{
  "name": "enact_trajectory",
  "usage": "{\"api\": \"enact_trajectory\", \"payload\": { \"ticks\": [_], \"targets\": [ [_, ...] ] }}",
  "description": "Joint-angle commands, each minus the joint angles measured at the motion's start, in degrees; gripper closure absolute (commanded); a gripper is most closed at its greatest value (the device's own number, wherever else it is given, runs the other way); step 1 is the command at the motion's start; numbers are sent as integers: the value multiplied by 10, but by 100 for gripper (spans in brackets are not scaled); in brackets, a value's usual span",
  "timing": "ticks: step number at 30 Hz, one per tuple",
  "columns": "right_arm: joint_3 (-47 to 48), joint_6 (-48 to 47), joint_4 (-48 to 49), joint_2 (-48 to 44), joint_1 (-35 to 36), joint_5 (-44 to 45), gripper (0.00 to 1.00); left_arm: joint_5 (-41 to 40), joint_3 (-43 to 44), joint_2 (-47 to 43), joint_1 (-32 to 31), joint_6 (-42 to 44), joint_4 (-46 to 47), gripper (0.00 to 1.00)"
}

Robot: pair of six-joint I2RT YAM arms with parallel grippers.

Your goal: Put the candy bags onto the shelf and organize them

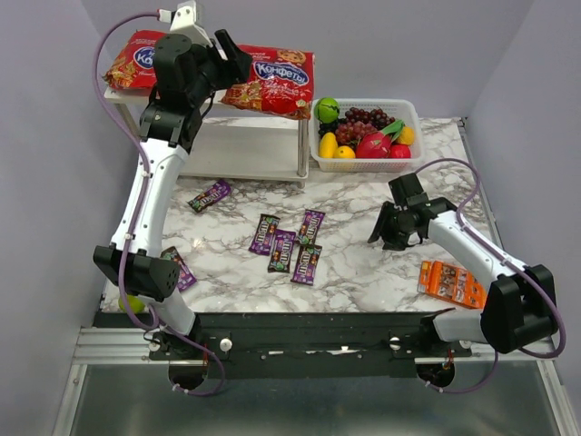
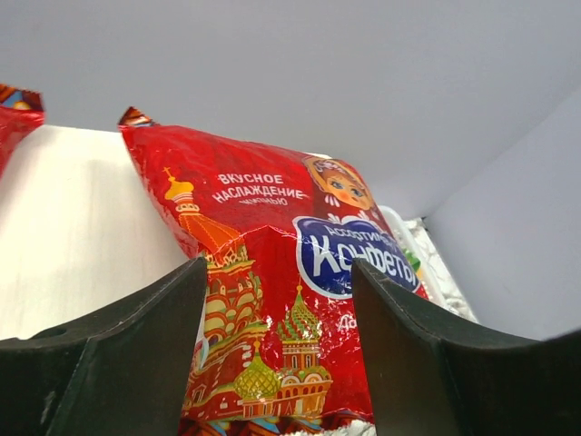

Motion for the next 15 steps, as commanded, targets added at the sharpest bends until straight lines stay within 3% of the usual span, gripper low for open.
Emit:
{"api": "enact_trajectory", "payload": {
  "ticks": [1, 4, 10, 15],
  "targets": [
    [-14, -8, 9, -16, -4, -11, 46, -77, -3, -35, -3, 15, 15, 26],
    [-15, -8, 10, -16, -5, -16, 46, -69, 19, -30, -10, 16, 17, 26],
    [-22, -11, 16, -21, -4, -22, 46, 21, 84, 21, -72, 57, 12, 24],
    [-30, -17, 17, -31, -3, -19, 46, 17, 127, 86, -110, 52, 19, 24]
  ]
}}
